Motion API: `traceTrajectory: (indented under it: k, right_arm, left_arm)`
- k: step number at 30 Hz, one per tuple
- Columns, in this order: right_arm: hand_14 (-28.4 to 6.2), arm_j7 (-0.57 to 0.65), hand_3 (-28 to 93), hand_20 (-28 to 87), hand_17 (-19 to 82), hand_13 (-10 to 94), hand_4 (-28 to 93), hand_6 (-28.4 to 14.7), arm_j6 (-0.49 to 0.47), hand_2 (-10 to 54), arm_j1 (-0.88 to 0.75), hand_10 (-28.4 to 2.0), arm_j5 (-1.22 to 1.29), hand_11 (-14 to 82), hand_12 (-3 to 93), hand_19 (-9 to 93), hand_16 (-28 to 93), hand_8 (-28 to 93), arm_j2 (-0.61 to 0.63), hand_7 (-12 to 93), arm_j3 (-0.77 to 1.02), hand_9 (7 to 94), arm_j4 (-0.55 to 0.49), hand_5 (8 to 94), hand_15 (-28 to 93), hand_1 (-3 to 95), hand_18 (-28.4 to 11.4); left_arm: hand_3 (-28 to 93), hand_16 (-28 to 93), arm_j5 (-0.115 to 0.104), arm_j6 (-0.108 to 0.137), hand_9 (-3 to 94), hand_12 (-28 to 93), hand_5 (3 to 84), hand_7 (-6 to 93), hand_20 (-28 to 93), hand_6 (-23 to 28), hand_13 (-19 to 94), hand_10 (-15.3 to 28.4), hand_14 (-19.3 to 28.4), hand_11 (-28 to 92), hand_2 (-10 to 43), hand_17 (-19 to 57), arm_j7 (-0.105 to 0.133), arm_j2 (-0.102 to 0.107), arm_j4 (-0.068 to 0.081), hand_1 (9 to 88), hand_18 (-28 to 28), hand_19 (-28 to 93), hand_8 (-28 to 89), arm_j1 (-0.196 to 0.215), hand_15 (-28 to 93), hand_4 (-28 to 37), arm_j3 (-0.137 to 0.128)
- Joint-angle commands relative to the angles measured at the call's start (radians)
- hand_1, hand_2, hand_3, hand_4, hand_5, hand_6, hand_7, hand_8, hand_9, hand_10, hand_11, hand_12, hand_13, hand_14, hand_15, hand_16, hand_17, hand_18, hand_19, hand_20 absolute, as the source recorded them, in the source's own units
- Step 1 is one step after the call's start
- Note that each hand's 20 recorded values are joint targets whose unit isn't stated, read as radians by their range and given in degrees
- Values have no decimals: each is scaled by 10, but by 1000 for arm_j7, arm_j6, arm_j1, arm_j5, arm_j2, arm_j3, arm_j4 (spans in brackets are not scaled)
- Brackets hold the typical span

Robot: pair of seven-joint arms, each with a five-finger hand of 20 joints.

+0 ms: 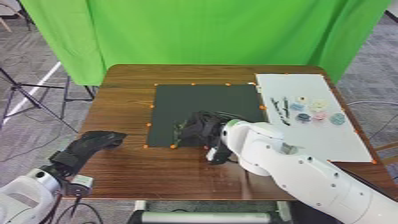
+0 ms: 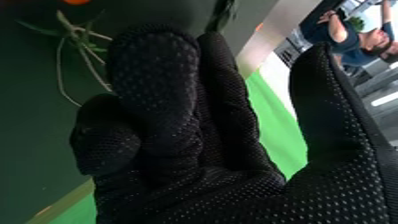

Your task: Arrange flowers

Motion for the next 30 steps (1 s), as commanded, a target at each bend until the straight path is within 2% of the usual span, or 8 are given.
traceTrajectory:
  k: [1, 6, 13, 17, 20, 22, 25, 30]
  right_arm:
    - [-59, 19, 522, 323, 635, 927, -101, -40, 20, 87, 16, -139, 4, 77, 98, 932, 302, -62, -13, 79, 1, 610, 23, 616, 450, 266, -131]
    - [-60, 22, 521, 322, 634, 926, -101, -40, 49, 88, 9, -139, 51, 78, 98, 932, 301, -61, -8, 80, 11, 610, 10, 614, 451, 266, -132]
    - [-59, 33, 519, 319, 635, 926, -101, -40, 87, 90, 17, -140, 34, 78, 97, 932, 298, -61, -17, 80, 15, 612, 8, 616, 451, 269, -131]
    - [-60, -1, 519, 319, 634, 924, -100, -40, 102, 90, -28, -141, 181, 81, 100, 932, 298, -59, -3, 82, 97, 616, -37, 617, 450, 269, -130]
    - [-62, -35, 524, 319, 630, 923, -97, -40, 161, 83, -69, -145, 341, 90, 106, 932, 298, -58, 31, 86, 185, 639, -108, 624, 448, 277, -132]
    - [-61, -60, 536, 323, 628, 921, -94, -43, 231, 67, -104, -158, 393, 93, 120, 932, 299, -57, 69, 91, 252, 661, -169, 629, 448, 289, -133]
    - [-59, -63, 562, 337, 624, 918, -92, -41, 336, 21, -164, -162, 329, 96, 146, 932, 305, -56, 130, 108, 369, 686, -245, 638, 450, 316, -132]
    - [-55, 32, 614, 366, 608, 899, -99, -39, 418, -78, -284, -162, 130, 100, 176, 932, 313, -50, 228, 123, 576, 696, -272, 638, 468, 339, -129]
  left_arm:
    - [576, 1, 5, -15, 381, 116, 427, 94, 112, 72, 289, 166, 183, 132, 19, -5, -4, -2, 8, 237, 116, 110, -41, -3, 120, -193, 10]
    - [576, 1, 6, -10, 381, 116, 427, 94, 112, 72, 290, 166, 183, 131, 19, -6, -3, -2, 10, 238, 117, 110, -41, -4, 121, -194, 10]
    - [575, 1, 6, -19, 381, 116, 427, 94, 111, 72, 290, 166, 184, 132, 20, -6, -3, -2, 12, 238, 117, 109, -41, -11, 122, -193, 16]
    - [576, 1, 8, -21, 381, 116, 427, 94, 112, 72, 290, 166, 185, 132, 20, -6, -5, -6, 12, 237, 117, 109, -41, -11, 122, -193, 16]
    - [575, 1, 8, -22, 382, 116, 427, 94, 112, 72, 290, 166, 184, 132, 20, -7, -4, -10, 13, 238, 117, 109, -41, -9, 122, -192, 16]
    - [575, 1, 2, -23, 382, 116, 427, 94, 112, 71, 290, 167, 184, 133, 20, -7, -6, -6, 14, 237, 117, 109, -41, -9, 121, -192, 17]
    - [576, 1, 5, -23, 382, 116, 427, 95, 112, 71, 290, 167, 184, 133, 20, -8, -6, -11, 13, 237, 117, 109, -41, -8, 120, -192, 15]
    - [576, 1, 14, -5, 382, 116, 428, 96, 112, 70, 290, 167, 184, 132, 19, -8, 15, -15, 10, 238, 118, 110, -41, 3, 121, -193, 9]
